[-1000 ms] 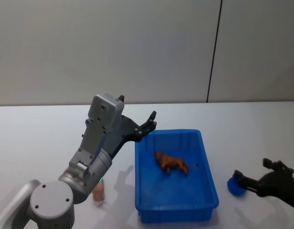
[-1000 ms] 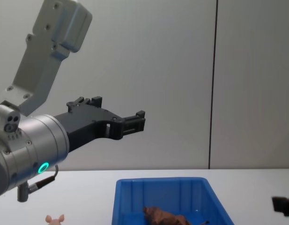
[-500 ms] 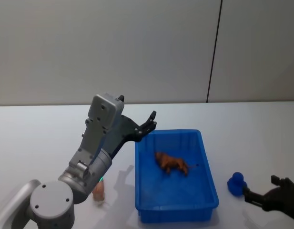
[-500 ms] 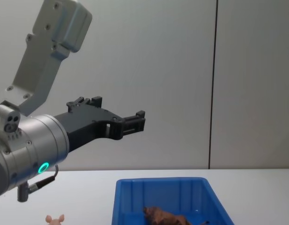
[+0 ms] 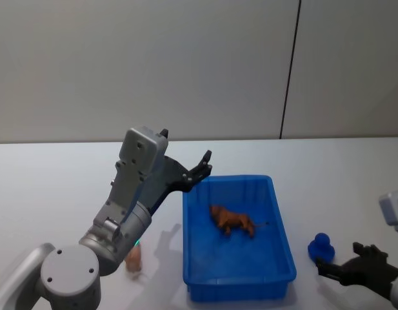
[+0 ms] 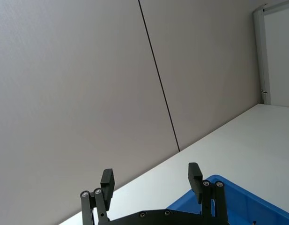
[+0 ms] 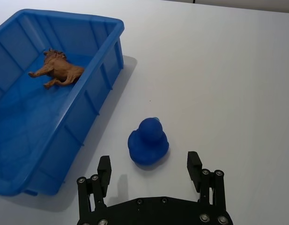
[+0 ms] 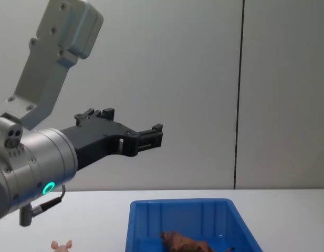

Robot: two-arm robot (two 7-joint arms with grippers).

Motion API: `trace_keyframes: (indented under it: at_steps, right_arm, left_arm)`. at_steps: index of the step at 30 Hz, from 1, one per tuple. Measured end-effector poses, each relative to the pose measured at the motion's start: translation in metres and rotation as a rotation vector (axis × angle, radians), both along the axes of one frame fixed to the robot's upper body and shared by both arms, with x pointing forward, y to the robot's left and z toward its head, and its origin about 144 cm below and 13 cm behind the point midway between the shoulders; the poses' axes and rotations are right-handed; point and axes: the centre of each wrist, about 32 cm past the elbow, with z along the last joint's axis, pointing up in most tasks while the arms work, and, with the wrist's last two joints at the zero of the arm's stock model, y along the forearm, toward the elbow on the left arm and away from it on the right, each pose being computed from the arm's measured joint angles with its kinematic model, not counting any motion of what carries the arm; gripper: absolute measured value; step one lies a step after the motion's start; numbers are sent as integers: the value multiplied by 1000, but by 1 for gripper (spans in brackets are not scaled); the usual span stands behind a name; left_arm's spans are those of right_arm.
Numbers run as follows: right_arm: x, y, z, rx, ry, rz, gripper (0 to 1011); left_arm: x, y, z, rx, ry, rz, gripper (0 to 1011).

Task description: Pick up the two dolls from the table and place them into the box.

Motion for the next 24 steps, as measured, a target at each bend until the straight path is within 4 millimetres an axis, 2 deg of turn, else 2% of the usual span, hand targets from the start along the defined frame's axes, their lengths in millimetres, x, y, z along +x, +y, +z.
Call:
trace_keyframes:
  at_steps: [12,24]
  right_arm:
    - [25,13,-10,-12,26,20,1001]
    - [41,23,-16,-34,54,19,1001]
  left_arm:
    - [0,0,0,0,0,0,1001]
    - [0,0,0,0,0,0,1001]
